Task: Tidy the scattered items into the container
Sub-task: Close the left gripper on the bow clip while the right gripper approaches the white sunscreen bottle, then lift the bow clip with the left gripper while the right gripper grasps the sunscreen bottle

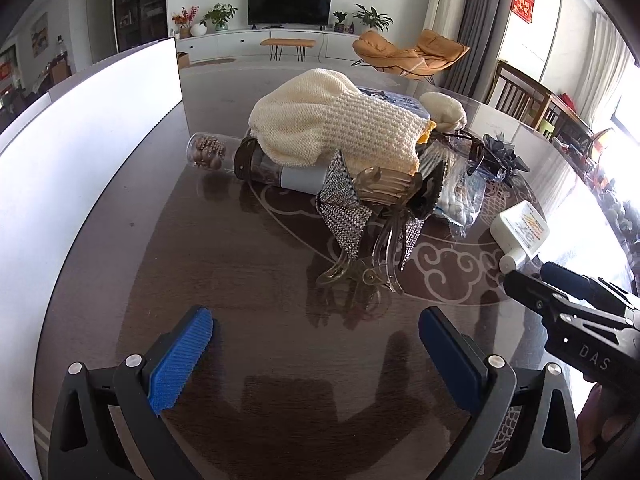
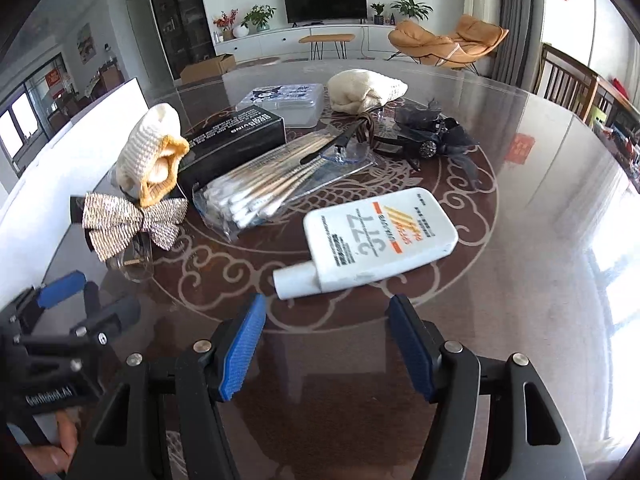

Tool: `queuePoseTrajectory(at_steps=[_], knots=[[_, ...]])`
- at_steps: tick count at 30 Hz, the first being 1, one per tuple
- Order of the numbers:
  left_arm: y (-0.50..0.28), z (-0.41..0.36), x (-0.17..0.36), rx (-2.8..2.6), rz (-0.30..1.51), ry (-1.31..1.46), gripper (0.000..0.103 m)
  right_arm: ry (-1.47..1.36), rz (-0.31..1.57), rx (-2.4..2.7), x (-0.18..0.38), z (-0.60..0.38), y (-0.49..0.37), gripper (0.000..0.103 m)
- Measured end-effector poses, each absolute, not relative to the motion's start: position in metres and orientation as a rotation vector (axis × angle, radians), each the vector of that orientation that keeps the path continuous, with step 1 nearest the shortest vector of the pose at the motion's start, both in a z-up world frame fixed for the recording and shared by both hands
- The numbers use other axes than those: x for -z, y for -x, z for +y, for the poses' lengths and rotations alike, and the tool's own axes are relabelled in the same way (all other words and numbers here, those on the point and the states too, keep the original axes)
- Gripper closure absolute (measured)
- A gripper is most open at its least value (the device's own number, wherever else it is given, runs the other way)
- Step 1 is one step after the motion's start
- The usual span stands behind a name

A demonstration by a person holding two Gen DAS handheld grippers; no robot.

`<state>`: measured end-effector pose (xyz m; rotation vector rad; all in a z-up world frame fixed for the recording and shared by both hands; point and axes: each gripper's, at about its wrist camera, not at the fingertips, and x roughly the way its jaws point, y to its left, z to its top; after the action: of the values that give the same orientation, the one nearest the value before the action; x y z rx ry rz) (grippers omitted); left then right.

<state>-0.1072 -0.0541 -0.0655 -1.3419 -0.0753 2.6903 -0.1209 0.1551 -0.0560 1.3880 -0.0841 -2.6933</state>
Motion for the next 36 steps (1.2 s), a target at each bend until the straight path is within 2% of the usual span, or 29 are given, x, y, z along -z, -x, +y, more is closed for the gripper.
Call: queuePoseTrajectory(at_steps=[3, 7, 13, 18, 23, 26, 28, 30, 32, 36], knots=[[0.109, -0.053, 0.065, -2.689, -0.087, 1.337, 0.0, -1.442, -0.143, 2.768, 0.056, 0.152, 0.134, 0.037], [0.11, -0.053, 0.064, -2.688, -0.086, 1.339, 0.0, -1.489, -0.101, 2.856, 0.057, 0.154, 0.139, 0.039], [0.111, -0.052, 0.064, -2.687, -0.087, 1.338, 0.0, -1.498, -0.156, 2.997, 0.059, 0.219, 0.1, 0.039], [0.111, -0.053, 0.063, -2.661, -0.098, 1.331, 0.0, -1.448, -0.119, 2.981, 0.058, 0.247, 0.086, 0.039], [0.115, -0.082, 0.048, -2.605, -0.475, 1.215, 0.0, -1.408, -0.084, 2.974, 0.059, 0.243, 0.082, 0.039], [0.125, -0.089, 0.024, -2.652, -0.576, 1.134, 0.0, -1.391, -0.073, 2.955, 0.059, 0.24, 0.079, 0.038], [0.138, -0.082, 0.01, -2.682, -0.544, 1.112, 0.0, -1.384, -0.066, 2.945, 0.059, 0.239, 0.08, 0.038], [0.154, -0.066, 0.005, -2.709, -0.414, 1.159, 0.0, -1.38, -0.063, 2.941, 0.059, 0.238, 0.079, 0.039], [0.166, -0.048, 0.011, -2.73, -0.26, 1.246, 0.0, -1.372, -0.079, 2.938, 0.059, 0.239, 0.078, 0.039], [0.149, -0.032, 0.026, -2.664, -0.109, 1.262, 0.0, -1.348, -0.136, 2.935, 0.057, 0.244, 0.076, 0.039]])
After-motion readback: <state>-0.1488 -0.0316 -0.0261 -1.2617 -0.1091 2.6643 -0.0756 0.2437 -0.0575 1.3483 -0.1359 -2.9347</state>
